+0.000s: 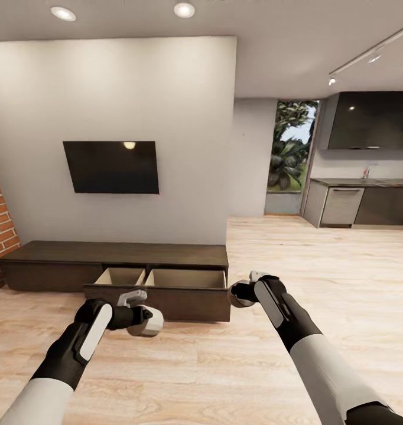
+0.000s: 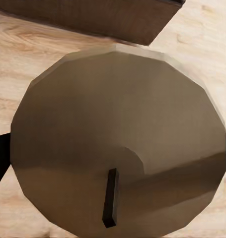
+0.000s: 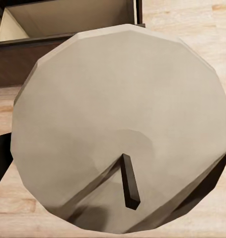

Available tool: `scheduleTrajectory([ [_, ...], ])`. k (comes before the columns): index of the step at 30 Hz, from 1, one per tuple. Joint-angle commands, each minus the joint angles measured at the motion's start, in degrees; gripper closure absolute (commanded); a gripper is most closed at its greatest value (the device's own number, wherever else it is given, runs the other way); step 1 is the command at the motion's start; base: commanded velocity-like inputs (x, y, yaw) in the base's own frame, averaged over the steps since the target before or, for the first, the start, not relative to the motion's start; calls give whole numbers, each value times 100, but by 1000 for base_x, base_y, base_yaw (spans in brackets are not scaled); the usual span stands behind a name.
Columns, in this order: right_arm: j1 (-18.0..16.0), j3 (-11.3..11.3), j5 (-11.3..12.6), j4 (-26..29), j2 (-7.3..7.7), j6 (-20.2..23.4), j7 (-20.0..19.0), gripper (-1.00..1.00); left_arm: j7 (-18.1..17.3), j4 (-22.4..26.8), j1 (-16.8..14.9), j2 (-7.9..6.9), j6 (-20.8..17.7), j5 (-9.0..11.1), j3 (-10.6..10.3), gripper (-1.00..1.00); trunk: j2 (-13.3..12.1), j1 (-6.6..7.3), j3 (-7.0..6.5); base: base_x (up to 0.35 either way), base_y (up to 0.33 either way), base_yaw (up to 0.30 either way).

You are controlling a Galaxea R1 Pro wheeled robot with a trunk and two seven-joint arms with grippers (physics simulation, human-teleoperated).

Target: Place each of the two pumpkins and all three candles from the living room inside a cabinet in the living room (use any cabinet), then make sure every cabinet is closed, and position the cauldron so it is next to a table in the living room.

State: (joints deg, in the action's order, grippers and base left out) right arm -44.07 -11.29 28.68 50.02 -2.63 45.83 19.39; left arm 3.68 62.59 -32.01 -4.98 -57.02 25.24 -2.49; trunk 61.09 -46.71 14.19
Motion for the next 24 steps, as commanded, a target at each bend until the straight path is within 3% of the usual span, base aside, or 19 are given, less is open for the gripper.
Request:
scheduleTrajectory([
  [1,-5,-13,59,6,2,13,69,100,37,-91,-24,-5,-14,64,-12,100,-36,22,-12,0,0,0],
  [6,-5,-21,58,-67,0,-4,77,100,42,-595,-371,-10,-11,50,-18,100,-236,132,-101,0,0,0],
  [13,-5,-91,64,-126,2,23,63,100,52,-2101,-1303,-70,16,0,-23,100,-517,286,-227,0,0,0],
  [14,-5,-190,57,-142,2,97,58,100,66,-2421,-1499,-66,23,-8,-23,100,-557,308,-244,0,0,0],
  [21,-5,-671,54,-159,0,123,102,100,74,-2991,-1569,-31,49,-19,-38,100,-838,461,-366,0,0,0],
  [24,-5,-759,78,-411,-3,120,321,100,79,-3097,-1571,7,76,-43,-45,100,-958,527,-419,0,0,0],
])
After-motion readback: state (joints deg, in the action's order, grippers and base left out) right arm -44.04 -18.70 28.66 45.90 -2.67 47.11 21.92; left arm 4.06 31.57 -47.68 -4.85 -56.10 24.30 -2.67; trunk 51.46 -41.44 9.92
